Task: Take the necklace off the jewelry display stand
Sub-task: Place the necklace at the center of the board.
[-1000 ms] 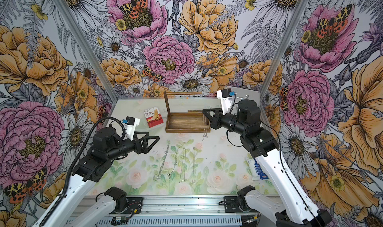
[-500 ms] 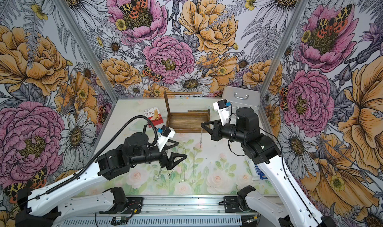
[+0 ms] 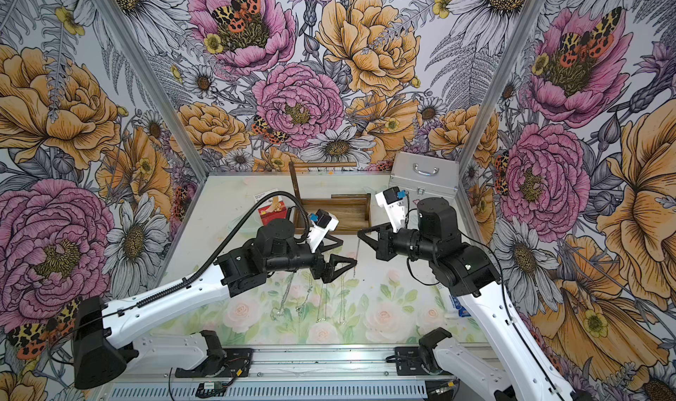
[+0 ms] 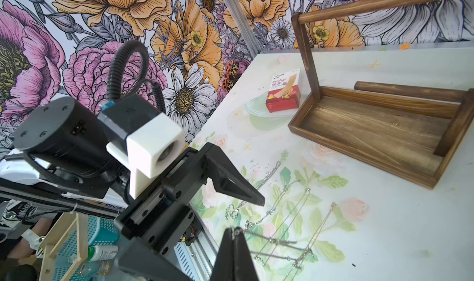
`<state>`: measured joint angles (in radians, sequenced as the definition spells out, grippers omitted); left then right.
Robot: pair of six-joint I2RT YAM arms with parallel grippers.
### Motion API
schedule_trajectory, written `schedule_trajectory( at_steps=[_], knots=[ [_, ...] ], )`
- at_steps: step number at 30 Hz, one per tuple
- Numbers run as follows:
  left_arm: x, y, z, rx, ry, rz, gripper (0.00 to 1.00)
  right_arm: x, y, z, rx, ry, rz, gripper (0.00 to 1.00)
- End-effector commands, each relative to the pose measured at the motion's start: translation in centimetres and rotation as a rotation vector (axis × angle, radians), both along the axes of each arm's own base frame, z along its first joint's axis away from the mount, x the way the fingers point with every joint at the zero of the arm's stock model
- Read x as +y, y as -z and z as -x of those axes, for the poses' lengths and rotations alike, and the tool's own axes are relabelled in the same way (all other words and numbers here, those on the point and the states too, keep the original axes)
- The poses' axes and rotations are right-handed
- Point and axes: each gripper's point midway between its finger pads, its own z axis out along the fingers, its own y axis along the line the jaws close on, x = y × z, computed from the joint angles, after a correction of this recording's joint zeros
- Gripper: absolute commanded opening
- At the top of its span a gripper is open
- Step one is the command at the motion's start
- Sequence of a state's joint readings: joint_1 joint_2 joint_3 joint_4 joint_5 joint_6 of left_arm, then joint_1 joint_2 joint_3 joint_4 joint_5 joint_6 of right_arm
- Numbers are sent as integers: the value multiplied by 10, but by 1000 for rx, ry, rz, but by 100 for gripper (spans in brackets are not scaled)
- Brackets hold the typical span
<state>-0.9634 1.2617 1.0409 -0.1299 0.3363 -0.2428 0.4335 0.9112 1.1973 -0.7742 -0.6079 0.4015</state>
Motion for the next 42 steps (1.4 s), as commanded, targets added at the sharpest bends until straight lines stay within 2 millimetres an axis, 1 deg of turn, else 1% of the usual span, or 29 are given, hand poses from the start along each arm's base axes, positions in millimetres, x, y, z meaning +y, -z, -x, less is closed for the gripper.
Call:
schedule_trajectory(
  at_steps=[1, 6, 9, 14, 18, 24, 30, 37, 42],
  knots=[
    [-12, -24, 6, -21, 103, 84, 88, 1, 4, 9, -1, -31, 7, 0],
    [-25, -14, 10, 12, 192, 76, 81, 1, 8, 11, 5, -36, 9, 0],
    [-31, -7, 8, 21, 204, 65, 77, 1, 8, 11, 5, -40, 8, 0],
    [-33, 2, -3, 38, 195, 52, 68, 2, 7, 11, 4, -47, 8, 0],
    [-37, 7, -4, 56, 221, 51, 57, 3, 7, 11, 3, -53, 7, 0],
    [-44, 14, 0, 77, 264, 65, 49, 3, 8, 10, 2, -53, 12, 0],
    [-47, 26, 0, 97, 279, 54, 43, 4, 7, 8, 1, -52, 13, 0],
    [-47, 42, -2, 127, 283, 48, 33, 3, 7, 8, -2, -49, 16, 0],
    [-46, 51, -2, 140, 275, 43, 31, 3, 9, 7, 1, -47, 19, 0]
  ],
)
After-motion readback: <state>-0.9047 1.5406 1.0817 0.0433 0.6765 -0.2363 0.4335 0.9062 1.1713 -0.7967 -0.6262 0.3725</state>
